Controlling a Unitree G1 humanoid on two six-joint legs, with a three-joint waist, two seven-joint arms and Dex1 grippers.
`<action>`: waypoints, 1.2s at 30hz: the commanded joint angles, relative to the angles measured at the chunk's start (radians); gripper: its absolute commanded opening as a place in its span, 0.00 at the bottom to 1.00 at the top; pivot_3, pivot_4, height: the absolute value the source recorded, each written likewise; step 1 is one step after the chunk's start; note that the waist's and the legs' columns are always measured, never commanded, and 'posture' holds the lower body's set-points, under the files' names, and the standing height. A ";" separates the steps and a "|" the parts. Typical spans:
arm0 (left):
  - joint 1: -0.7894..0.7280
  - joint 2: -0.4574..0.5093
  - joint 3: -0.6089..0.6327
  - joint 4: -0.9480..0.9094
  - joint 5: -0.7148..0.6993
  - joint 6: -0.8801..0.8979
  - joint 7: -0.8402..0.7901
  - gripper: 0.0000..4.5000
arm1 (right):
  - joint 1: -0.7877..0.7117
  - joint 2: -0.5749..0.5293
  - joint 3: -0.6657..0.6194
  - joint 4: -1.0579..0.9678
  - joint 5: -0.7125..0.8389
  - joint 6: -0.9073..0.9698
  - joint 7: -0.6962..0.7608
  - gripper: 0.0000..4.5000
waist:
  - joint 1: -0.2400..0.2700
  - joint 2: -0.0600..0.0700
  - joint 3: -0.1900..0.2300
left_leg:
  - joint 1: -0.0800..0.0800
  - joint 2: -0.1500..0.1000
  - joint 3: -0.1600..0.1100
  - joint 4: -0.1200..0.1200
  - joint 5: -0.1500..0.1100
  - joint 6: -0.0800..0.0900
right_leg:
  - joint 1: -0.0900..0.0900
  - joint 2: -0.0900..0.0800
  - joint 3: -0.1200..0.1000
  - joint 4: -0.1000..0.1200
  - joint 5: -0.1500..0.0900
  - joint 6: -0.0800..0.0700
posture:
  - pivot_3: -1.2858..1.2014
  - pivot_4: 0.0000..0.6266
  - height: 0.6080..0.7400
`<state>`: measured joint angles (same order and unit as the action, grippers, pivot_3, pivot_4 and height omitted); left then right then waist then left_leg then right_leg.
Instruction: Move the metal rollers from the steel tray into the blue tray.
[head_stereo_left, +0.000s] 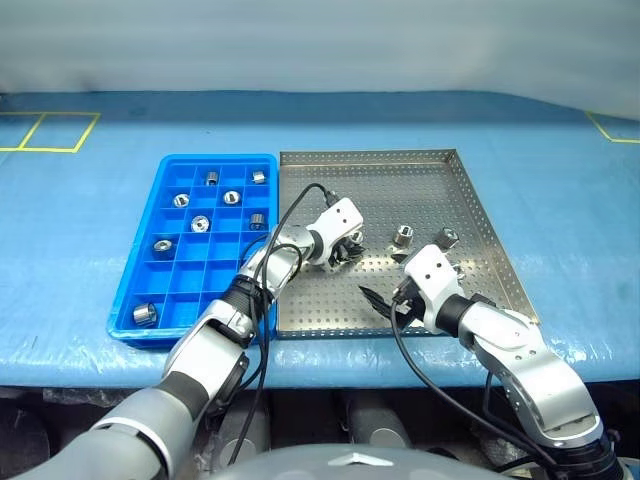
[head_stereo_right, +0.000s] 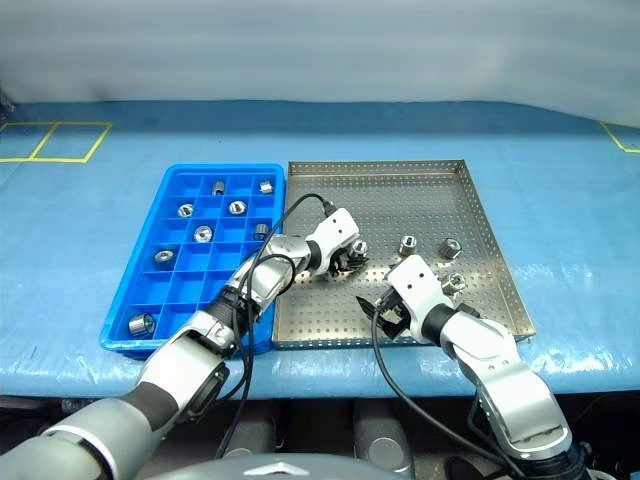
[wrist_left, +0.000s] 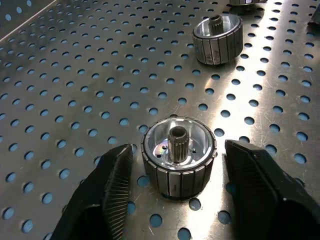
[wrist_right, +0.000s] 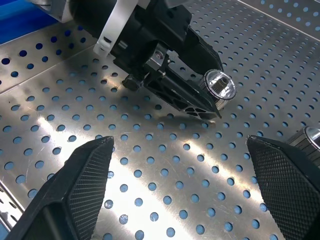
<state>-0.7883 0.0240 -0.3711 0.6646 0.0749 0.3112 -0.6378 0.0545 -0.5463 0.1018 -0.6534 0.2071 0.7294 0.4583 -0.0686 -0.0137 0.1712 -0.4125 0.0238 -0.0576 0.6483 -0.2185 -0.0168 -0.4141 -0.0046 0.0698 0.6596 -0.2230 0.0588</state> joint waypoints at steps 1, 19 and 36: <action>-0.004 -0.006 0.007 -0.011 0.007 -0.015 -0.004 0.66 | -0.007 0.002 -0.003 -0.024 -0.003 -0.020 -0.001 1.00 | 0.000 0.000 0.000 | 0.000 0.000 0.000 0.000 0.000 0.000 | 0.000 0.000 0.000 0.000 0.000 0.000 | 0.49 0.24 1.00; 0.052 0.025 0.032 -0.165 -0.027 0.029 -0.049 0.37 | -0.040 0.009 0.022 0.009 0.002 -0.023 0.013 1.00 | 0.001 0.000 0.000 | 0.001 0.000 0.000 0.000 0.000 0.000 | 0.000 0.000 0.000 0.000 0.000 0.000 | 0.49 0.24 1.00; 0.373 0.305 0.264 -1.149 -0.006 0.479 0.151 0.37 | -0.209 0.031 0.127 0.147 0.028 -0.072 0.143 1.00 | 0.058 0.000 0.000 | 0.002 0.001 -0.002 0.000 0.000 0.000 | 0.001 0.001 -0.001 0.002 0.000 -0.001 | 0.60 0.24 1.00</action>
<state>-0.4261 0.3189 -0.1391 -0.4138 0.0414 0.7483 -0.5260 -0.1372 -0.5156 0.2277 -0.4964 0.2381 0.6825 0.5906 -0.0110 -0.0132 0.1710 -0.4101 0.0249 -0.0593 0.6478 -0.2181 -0.0172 -0.4127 -0.0038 0.0686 0.6620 -0.2233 0.0578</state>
